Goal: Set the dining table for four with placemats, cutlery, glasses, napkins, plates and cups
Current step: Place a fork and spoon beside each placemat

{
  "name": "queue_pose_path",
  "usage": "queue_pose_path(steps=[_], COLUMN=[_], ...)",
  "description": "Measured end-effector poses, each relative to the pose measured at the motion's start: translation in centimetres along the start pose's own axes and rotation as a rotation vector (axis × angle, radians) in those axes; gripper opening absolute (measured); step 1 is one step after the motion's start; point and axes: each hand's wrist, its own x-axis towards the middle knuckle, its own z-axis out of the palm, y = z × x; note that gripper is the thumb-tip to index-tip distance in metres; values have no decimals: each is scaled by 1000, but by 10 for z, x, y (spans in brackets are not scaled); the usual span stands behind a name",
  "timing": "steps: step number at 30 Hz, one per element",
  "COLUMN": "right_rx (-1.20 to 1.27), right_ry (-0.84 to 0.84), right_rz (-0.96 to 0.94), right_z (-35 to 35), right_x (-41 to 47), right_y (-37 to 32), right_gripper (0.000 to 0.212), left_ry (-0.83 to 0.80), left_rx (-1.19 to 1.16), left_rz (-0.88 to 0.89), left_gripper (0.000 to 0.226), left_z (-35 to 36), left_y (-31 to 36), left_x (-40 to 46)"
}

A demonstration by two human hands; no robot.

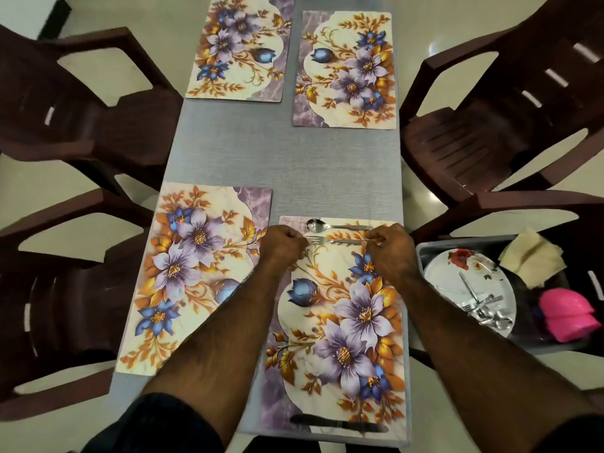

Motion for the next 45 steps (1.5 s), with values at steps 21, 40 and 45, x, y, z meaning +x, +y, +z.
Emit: queue_pose_path(steps=[21,40,45], right_rx=[158,31,-116], right_ry=[189,-82,-344], right_rz=[382,250,183], right_z=[-153,-245,-212], right_x=[-174,-140,-97], right_y=[262,458,476], right_gripper=[15,18,29], left_ry=[-74,-438,-274], left_rx=[204,1011,1127], left_rz=[532,255,293], left_gripper=[18,24,30], left_z=[115,474,510], left_y=[-47,-38,-56], left_x=[-157,-187,-123])
